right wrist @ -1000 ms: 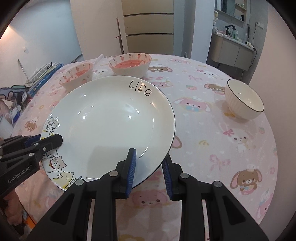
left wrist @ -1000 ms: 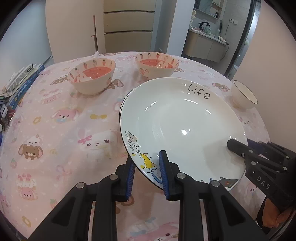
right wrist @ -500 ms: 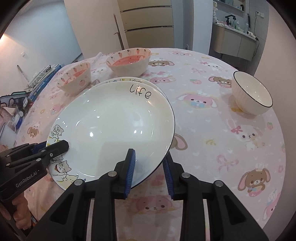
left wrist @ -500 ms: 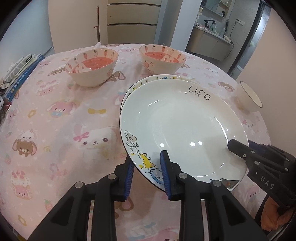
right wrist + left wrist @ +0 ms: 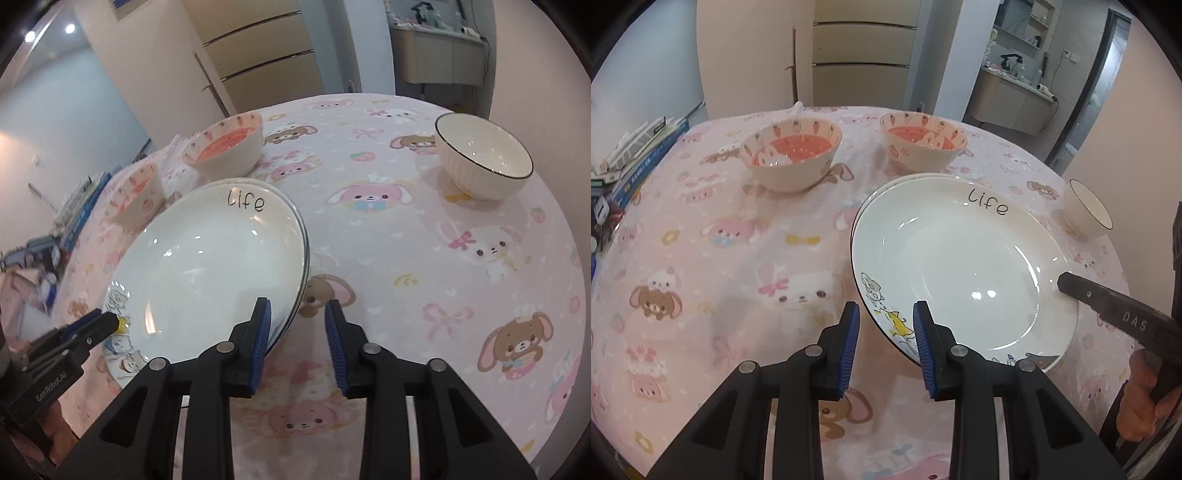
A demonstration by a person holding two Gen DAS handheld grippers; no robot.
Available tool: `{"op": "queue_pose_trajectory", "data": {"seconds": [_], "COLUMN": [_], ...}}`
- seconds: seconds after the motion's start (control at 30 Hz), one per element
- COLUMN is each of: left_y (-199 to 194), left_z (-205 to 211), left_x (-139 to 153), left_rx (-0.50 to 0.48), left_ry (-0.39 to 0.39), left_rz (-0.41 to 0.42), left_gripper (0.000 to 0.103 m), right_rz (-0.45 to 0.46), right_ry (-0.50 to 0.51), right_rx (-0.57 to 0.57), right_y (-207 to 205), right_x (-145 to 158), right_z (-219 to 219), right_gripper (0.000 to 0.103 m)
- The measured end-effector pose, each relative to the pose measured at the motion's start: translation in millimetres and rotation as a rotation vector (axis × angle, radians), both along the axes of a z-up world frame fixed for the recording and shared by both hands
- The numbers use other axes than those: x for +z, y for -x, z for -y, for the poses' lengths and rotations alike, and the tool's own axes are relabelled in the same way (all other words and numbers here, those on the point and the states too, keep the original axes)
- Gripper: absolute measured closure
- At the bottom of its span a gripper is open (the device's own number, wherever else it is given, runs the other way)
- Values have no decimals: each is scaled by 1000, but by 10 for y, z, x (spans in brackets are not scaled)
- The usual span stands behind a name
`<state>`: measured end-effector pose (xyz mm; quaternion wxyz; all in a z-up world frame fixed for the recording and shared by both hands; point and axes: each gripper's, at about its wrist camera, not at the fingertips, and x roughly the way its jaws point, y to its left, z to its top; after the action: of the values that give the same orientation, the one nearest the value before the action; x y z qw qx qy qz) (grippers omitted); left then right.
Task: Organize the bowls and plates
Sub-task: 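Lower the 'Life' plate onto the plate stack and open both tools, then raise both tools away from the plate stack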
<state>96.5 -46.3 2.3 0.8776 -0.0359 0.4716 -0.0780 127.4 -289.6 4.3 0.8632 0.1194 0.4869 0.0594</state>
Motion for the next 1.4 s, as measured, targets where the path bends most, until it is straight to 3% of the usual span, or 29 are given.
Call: {"op": "queue_pose_trajectory", "data": {"seconds": [0.13,0.33,0.53,0.7,0.77,0.8,0.83,0.93,1.1,1.2,1.3,1.4], "left_y": [-46,-32,112,323,391,432,490,654,775,849,903,931], "left_z": [-7,-31,-74,-24,-28,-47,-71,-149,-230,-232,-223,-220], "left_x": [29,25,236,492,584,631,680,831,1024,1122,1242,1354], "left_rx": [-5,1,13,17,13,17,30,71,98,93,94,97], "left_ry": [-21,-27,-7,-62,-46,-28,-13,13,17,-6,-28,-31], "left_rz": [12,32,153,314,366,409,464,589,689,757,818,860], "left_gripper": [71,71,71,70,48,24,14,15,14,13,0,0], "right_rz": [14,30,92,199,267,299,331,411,518,576,613,644], "right_ry": [-12,10,40,65,94,102,108,122,134,139,133,133], "right_rx": [12,43,36,44,47,47,49,47,32,35,41,52], "right_y": [-32,-26,45,191,281,324,362,452,556,607,608,558], "right_x": [19,28,154,393,521,581,641,789,965,1062,1168,1317], "right_z": [14,-54,-25,-51,-86,-97,-102,-105,-57,-49,-54,-99], "right_gripper": [91,92,92,92,92,92,92,86,63,56,54,52]}}
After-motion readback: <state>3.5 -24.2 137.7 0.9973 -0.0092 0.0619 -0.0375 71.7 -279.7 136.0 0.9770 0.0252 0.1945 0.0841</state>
